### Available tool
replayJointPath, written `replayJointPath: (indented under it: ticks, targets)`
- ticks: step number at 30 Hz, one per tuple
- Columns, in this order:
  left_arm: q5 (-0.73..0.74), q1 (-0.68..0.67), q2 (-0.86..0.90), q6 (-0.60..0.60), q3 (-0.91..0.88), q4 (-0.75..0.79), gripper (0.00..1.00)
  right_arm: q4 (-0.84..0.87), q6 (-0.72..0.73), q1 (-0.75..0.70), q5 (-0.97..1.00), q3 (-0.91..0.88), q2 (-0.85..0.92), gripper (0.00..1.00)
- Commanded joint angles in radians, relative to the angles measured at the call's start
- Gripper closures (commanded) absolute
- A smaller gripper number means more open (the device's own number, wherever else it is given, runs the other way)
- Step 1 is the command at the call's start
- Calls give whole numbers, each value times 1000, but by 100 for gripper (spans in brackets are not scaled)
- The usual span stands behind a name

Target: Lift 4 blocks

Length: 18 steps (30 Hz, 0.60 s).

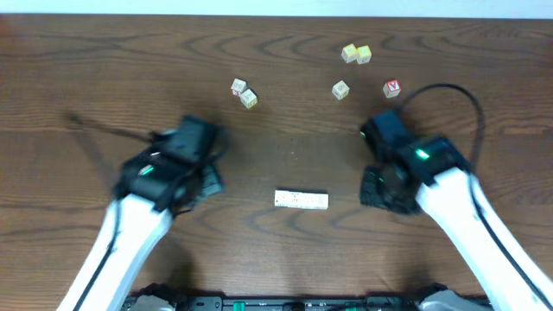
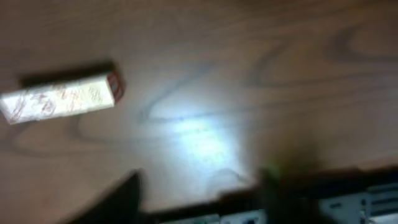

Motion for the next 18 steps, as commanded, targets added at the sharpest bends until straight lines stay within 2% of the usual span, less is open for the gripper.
replayJointPath:
  ticks: [1,4,9,18]
  targets:
    - [-43,69,-116,-5,10,-55,25,-70,8,15,18,2,-171,1]
    - [-42,82,-182,-6,10,-59,25,-133,14,43,-32,-24,-315,1]
    - [-39,82,-179,-5,10,-59,24,-174,40,49,-91,-44,-416,1]
    - [-39,82,-169,-5,10,-59,24,-172,53,49,-90,-44,-438,1]
